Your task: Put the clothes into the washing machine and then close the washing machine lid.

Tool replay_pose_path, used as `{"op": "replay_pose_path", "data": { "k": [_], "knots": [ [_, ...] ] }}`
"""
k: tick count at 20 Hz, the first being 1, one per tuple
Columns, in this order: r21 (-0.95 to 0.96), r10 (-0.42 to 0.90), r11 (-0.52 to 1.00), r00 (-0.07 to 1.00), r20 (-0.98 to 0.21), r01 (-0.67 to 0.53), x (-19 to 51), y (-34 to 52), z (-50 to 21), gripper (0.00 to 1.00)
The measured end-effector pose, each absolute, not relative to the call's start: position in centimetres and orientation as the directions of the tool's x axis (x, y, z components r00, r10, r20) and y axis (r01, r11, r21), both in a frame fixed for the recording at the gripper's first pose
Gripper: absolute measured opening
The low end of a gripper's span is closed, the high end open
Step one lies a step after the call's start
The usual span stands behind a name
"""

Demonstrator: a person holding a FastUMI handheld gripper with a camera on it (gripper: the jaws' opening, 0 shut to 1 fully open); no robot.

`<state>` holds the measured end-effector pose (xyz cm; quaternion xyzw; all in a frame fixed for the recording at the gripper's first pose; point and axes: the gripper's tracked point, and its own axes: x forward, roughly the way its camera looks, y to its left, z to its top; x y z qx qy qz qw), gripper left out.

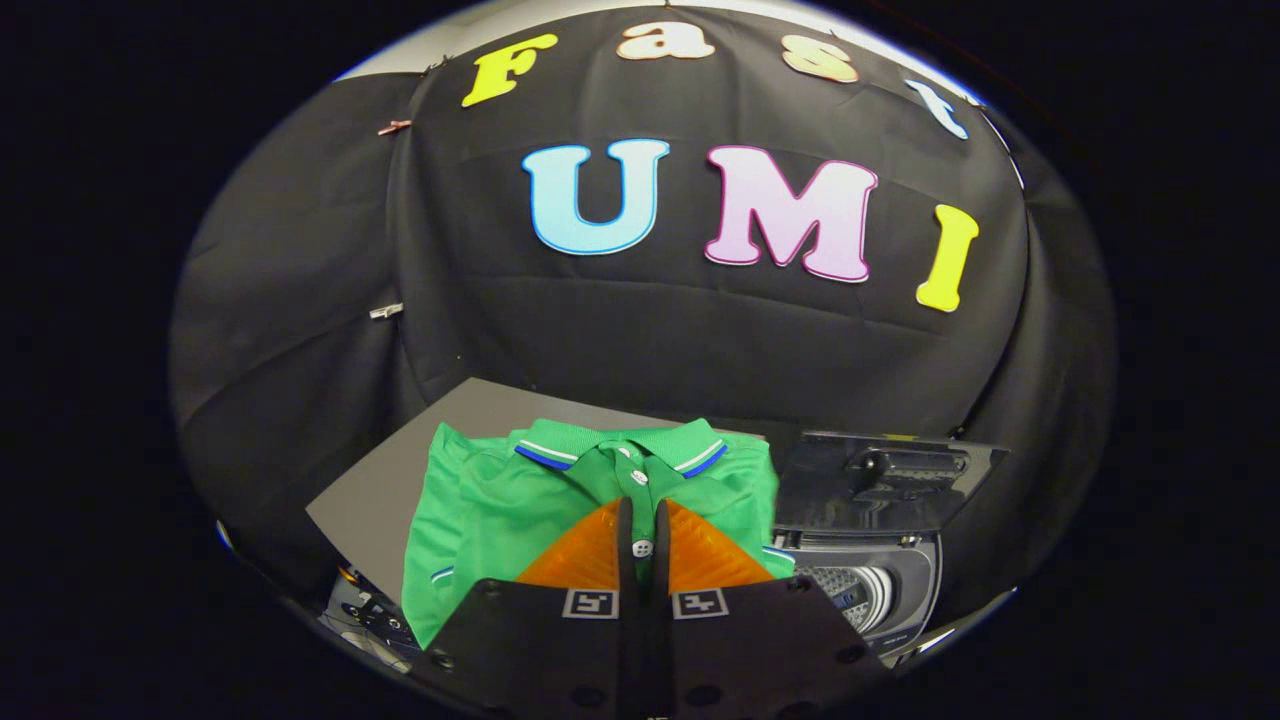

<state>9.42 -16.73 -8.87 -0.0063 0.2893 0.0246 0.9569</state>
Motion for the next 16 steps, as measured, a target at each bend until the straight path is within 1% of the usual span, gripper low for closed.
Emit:
{"op": "replay_pose_path", "data": {
  "k": [3, 10, 14, 16],
  "knots": [
    [-0.003, 0.035, 0.999, 0.827, -0.560, -0.045, 8.5, -21.5, -8.5, 0.05],
    [0.046, -0.002, 0.998, 0.842, -0.540, 0.032, 7.3, -33.2, -7.0, 0.05],
    [0.071, -0.025, 0.995, 0.840, -0.542, 0.076, 7.9, -38.6, -7.8, 0.05],
    [0.074, -0.026, 0.994, 0.834, -0.552, 0.080, 8.1, -40.8, -9.0, 0.05]
  ]
}}
